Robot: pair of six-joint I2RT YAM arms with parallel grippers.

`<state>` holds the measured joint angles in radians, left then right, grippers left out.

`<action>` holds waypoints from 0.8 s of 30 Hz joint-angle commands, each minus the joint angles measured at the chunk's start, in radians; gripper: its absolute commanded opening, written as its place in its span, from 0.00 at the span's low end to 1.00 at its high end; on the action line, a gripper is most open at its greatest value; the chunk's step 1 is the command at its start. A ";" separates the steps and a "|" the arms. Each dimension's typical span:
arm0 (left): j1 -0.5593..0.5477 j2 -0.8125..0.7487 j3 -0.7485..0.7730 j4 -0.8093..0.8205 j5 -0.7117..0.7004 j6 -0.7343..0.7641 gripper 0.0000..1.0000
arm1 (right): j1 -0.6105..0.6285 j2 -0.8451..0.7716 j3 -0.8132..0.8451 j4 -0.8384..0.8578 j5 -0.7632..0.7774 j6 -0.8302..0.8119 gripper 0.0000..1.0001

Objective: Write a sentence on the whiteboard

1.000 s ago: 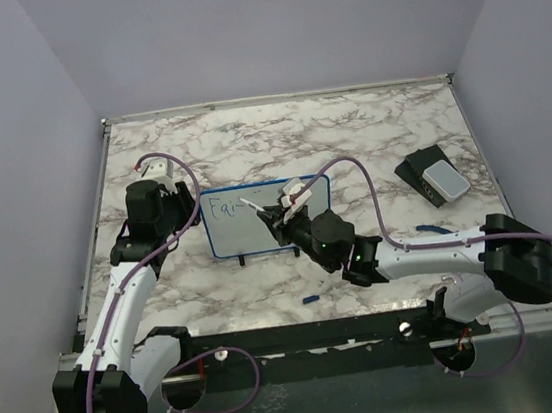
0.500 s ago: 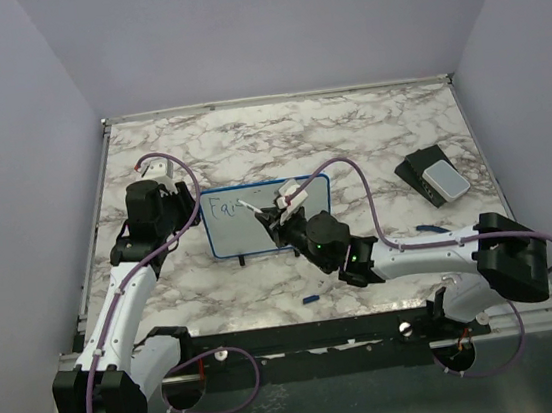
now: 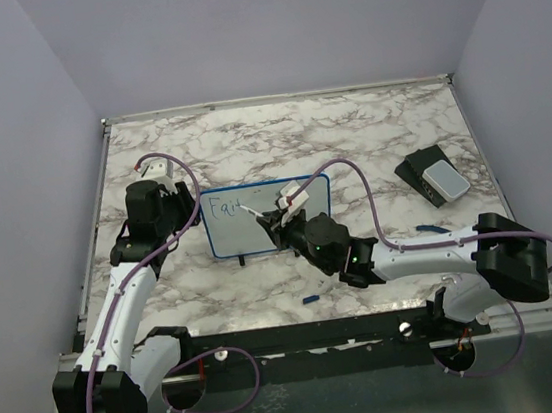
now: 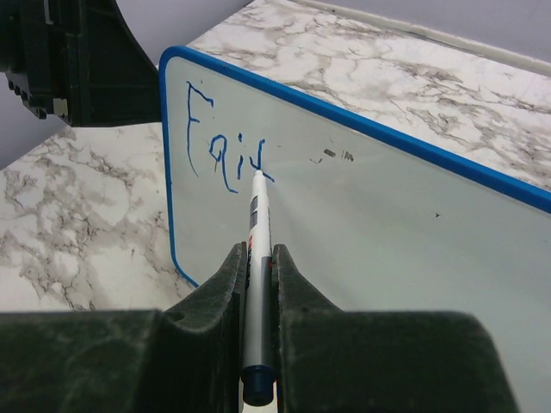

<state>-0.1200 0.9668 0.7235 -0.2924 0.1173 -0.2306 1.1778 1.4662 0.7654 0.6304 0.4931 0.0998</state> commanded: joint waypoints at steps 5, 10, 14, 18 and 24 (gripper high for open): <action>-0.005 -0.019 -0.013 0.013 0.033 -0.001 0.47 | -0.003 0.003 -0.027 -0.045 0.005 0.032 0.01; -0.006 -0.017 -0.013 0.012 0.033 -0.002 0.47 | -0.003 0.008 -0.026 -0.054 0.007 0.034 0.01; -0.005 -0.017 -0.013 0.013 0.033 -0.002 0.47 | -0.003 0.011 -0.025 -0.058 0.007 0.036 0.01; -0.005 -0.017 -0.013 0.012 0.034 -0.001 0.47 | -0.003 0.011 -0.025 -0.066 0.011 0.037 0.01; -0.005 -0.017 -0.013 0.013 0.033 -0.002 0.47 | -0.002 -0.007 -0.035 -0.075 0.031 0.039 0.00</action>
<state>-0.1200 0.9668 0.7231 -0.2928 0.1173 -0.2306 1.1778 1.4662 0.7506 0.5926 0.4877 0.1314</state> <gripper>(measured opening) 0.465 0.119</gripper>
